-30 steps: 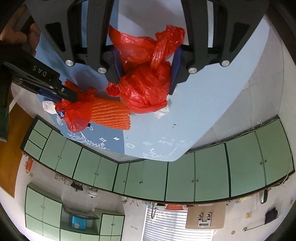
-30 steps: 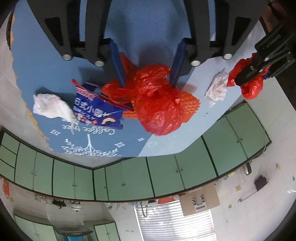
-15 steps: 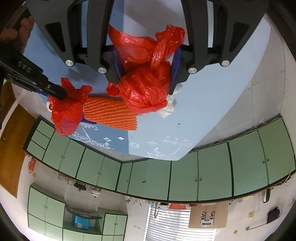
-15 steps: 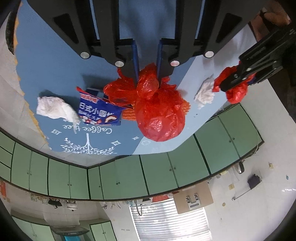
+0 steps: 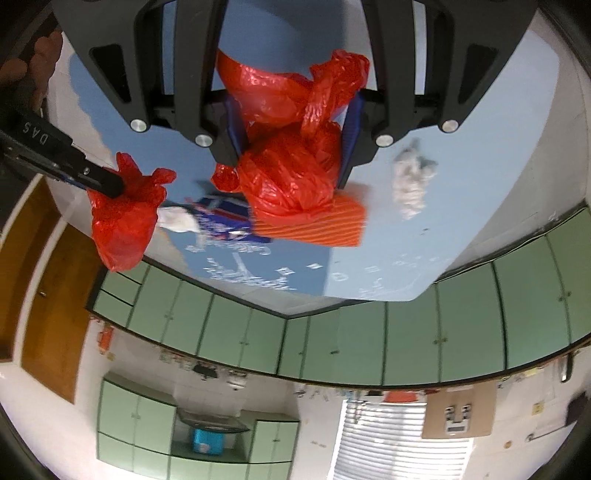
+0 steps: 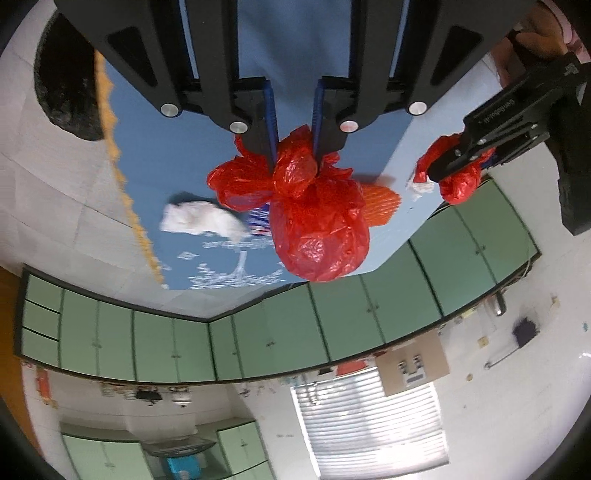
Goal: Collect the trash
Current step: 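Carry both red plastic bags over the black bin and open both grippers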
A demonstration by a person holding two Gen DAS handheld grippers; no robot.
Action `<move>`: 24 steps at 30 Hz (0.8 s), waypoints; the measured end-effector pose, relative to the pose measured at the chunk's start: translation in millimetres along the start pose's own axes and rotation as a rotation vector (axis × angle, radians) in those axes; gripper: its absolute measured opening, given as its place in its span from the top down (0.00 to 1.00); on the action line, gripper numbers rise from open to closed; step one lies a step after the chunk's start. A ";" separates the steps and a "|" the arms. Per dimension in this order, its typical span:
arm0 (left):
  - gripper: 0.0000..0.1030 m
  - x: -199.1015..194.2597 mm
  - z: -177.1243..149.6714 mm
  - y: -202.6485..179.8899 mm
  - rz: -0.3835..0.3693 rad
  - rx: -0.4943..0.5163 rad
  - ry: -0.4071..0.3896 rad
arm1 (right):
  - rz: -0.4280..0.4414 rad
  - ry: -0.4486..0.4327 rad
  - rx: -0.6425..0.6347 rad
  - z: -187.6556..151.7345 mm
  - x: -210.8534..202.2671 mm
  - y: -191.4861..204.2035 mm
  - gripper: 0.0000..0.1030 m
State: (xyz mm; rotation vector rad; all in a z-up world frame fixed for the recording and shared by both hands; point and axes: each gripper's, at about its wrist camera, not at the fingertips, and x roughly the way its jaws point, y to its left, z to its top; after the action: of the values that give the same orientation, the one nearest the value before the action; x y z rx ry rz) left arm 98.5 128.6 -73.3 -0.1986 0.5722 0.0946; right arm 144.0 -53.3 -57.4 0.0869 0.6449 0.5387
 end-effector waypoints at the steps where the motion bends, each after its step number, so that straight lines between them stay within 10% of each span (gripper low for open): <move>1: 0.59 0.6 0.7 -4.6 -0.012 0.006 0.000 | -0.010 -0.002 0.005 -1.3 -3.6 -3.8 0.84; 24: 0.59 43.3 -15.1 -220.8 -0.415 0.235 0.074 | -0.406 -0.040 0.264 -64.9 -114.3 -169.8 0.84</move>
State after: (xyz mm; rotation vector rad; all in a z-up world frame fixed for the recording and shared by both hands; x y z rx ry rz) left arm 158.6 -88.8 -74.0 -0.0889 0.6005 -0.3823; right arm 105.8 -262.4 -87.5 0.2090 0.6700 0.0582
